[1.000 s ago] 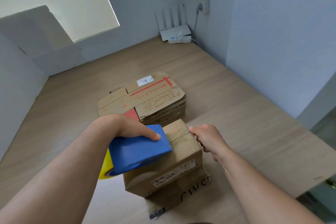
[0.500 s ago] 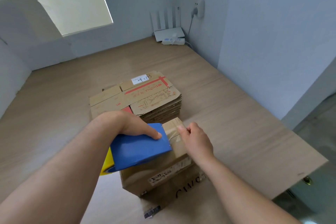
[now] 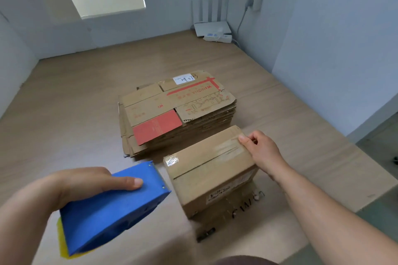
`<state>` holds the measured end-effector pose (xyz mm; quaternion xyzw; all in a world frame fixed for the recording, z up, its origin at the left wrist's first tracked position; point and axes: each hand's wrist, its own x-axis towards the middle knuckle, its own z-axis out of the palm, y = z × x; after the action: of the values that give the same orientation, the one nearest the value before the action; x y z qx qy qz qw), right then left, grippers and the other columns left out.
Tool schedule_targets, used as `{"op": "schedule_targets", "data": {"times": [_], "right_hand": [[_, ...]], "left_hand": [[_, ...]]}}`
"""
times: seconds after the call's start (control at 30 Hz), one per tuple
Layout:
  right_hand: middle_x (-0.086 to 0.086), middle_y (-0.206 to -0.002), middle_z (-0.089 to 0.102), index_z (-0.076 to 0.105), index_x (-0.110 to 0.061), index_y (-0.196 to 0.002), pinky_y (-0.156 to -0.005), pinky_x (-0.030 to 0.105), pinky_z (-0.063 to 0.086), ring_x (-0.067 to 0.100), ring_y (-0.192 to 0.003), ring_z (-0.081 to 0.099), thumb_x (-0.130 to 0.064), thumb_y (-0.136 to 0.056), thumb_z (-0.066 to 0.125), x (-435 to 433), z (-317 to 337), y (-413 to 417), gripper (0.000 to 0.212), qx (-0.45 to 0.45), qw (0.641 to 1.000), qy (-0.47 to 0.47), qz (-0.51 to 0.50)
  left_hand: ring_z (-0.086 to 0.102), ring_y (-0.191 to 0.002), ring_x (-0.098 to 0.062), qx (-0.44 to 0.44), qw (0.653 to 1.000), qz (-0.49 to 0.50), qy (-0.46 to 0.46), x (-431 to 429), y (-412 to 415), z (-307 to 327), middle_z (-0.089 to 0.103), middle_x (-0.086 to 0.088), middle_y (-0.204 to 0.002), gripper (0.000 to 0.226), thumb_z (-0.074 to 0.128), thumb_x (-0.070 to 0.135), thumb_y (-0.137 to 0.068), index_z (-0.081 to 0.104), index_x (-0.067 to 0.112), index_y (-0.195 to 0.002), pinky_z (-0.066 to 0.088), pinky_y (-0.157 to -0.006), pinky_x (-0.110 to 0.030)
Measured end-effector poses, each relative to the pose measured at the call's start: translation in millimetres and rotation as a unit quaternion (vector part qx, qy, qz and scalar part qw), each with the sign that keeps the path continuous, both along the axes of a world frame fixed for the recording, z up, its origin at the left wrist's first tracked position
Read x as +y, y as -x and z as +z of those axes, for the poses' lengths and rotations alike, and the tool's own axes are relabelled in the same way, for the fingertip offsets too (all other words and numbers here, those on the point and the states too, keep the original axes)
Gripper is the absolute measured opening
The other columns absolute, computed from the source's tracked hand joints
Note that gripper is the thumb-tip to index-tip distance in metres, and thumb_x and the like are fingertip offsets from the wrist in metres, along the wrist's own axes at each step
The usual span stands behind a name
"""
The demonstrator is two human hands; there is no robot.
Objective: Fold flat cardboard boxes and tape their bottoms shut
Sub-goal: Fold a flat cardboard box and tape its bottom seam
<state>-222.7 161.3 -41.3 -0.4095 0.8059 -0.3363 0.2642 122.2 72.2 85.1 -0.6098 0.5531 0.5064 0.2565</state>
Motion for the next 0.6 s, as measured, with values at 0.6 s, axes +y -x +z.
{"op": "schedule_targets", "data": {"times": [0.6], "right_hand": [[-0.002,-0.075,0.057,0.051,-0.018,-0.074,-0.053,0.03,0.032,0.013,-0.067,0.05,-0.046,-0.093,0.05,-2,4,-2,0.034,0.048,0.999,-0.007,-0.002]], "left_hand": [[0.057,-0.067,-0.013,-0.178,0.913,-0.038,0.365,26,-5,-138,0.058,0.006,-0.075,0.043,0.039,0.062,-0.084,0.055,0.022,-0.086,0.037,-0.055,-0.026]]}}
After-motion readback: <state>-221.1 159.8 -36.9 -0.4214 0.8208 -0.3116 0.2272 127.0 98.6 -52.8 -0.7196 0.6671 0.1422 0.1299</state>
